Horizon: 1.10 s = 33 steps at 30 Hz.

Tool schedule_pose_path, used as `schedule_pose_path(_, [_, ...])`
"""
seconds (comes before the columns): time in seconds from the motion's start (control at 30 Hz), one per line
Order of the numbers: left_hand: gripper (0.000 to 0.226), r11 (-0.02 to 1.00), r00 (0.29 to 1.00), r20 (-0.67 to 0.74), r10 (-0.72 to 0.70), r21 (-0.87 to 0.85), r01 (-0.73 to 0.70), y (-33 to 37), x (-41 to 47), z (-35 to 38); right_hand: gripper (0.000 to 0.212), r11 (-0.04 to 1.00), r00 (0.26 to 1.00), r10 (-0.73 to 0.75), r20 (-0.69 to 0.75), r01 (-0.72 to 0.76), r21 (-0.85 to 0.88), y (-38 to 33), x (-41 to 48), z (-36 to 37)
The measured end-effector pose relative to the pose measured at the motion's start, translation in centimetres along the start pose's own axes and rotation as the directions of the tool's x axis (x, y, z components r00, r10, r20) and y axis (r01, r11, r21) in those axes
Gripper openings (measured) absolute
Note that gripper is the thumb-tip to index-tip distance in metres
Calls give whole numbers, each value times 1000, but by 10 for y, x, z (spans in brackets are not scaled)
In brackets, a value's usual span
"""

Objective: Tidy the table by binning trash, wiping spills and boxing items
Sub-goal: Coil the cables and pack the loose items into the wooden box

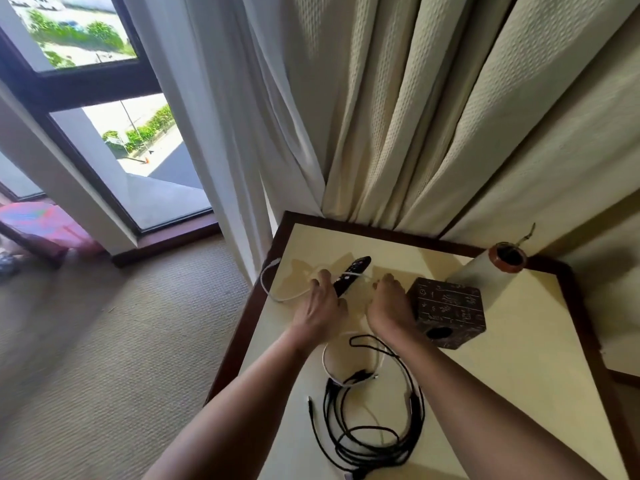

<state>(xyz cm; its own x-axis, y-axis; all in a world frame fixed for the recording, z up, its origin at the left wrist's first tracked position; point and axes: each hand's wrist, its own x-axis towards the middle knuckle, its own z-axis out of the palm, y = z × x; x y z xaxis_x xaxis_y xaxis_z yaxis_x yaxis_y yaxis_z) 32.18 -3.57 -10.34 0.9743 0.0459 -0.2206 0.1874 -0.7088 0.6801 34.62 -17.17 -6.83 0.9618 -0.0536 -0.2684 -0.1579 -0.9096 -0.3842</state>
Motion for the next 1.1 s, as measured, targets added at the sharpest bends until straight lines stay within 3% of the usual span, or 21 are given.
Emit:
schedule_pose_path(0.1, [59, 995, 1000, 26, 17, -97, -14, 8, -27, -17, 27, 975, 996, 22, -81, -3, 222, -9, -25, -33])
schedule_pose_path(0.23, [81, 978, 997, 45, -59, -197, 67, 21, -76, -40, 20, 902, 959, -54, -277, 166, 399, -9, -73, -75])
schedule_pose_path(0.47, [32, 951, 995, 39, 97, -298, -81, 59, -173, -56, 24, 741, 850, -33, -526, 374, 557, 16, -162, -144])
schedule_pose_path(0.63, [49, 882, 957, 195, 214, -460, -104, 81, -252, -65, 17, 693, 732, 16, -681, 483, 535, 71, -230, -184])
schedule_pose_path(0.7, [41, 922, 933, 282, 223, -373, -107, 82, -278, -65, 15, 706, 716, 24, -698, 482, 518, 102, -251, -184])
schedule_pose_path(0.77, [24, 964, 914, 335, 229, -206, -166, 83, -300, -59, 18, 705, 760, 48, -648, 434, 561, 137, -269, -166])
schedule_pose_path(0.83, [24, 970, 902, 368, 228, -11, -241, 90, -316, -44, 17, 678, 812, 97, -575, 369, 635, 176, -289, -137])
schedule_pose_path(0.93, [43, 858, 893, 375, 249, 342, -383, 92, -321, -15, 15, 545, 883, 253, -396, 208, 812, 208, -311, -94])
schedule_pose_path(1.0, [52, 787, 894, 361, 264, 455, -416, 88, -317, 7, 16, 428, 886, 362, -289, 117, 896, 220, -317, -76])
schedule_pose_path(1.1, [60, 675, 875, 338, 347, 558, -483, 78, -310, 35, 16, 333, 874, 442, -203, 50, 942, 235, -321, -56])
